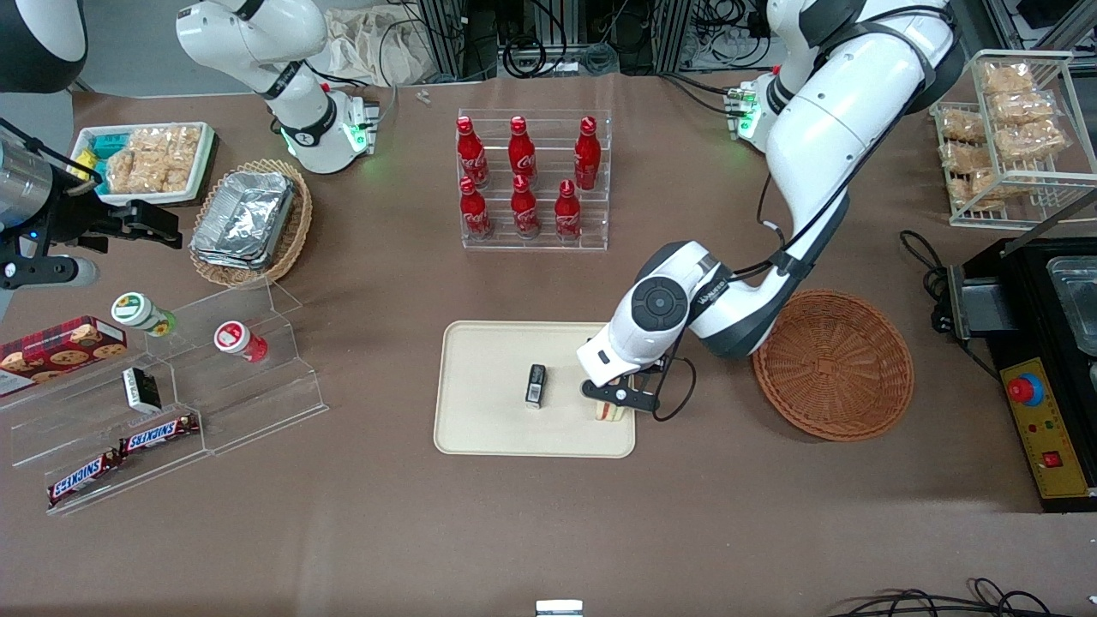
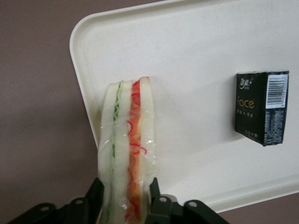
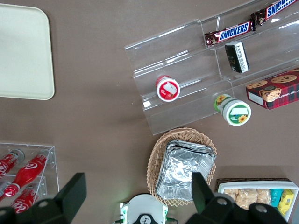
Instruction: Place sandwich from basket to tray
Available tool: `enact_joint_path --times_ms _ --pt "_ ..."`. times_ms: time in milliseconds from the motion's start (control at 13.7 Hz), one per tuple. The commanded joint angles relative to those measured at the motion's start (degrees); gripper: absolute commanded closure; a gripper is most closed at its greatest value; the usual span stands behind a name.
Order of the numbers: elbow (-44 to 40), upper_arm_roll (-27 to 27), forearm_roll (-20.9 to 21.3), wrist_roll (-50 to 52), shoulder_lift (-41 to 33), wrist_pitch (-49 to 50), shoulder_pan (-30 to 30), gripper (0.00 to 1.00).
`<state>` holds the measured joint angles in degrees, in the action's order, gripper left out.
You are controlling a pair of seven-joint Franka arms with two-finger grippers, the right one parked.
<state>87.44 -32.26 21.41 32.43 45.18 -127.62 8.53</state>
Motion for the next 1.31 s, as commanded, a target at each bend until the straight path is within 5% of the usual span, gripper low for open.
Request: enact_joint_path --times_ms 0,292,583,1240 --pt "-1.84 0.36 1.18 3.34 0.18 0.44 0.35 0.00" --pt "-1.75 -0.08 -0.83 6.86 -4.64 7.52 -0.87 0.00" --pt "-2.62 0.01 -10.93 -0.68 -13.43 19.49 -5.35 0.00" --pt "-4.38 0.18 -10.69 -17.12 -26.45 34.72 -19.23 0.00"
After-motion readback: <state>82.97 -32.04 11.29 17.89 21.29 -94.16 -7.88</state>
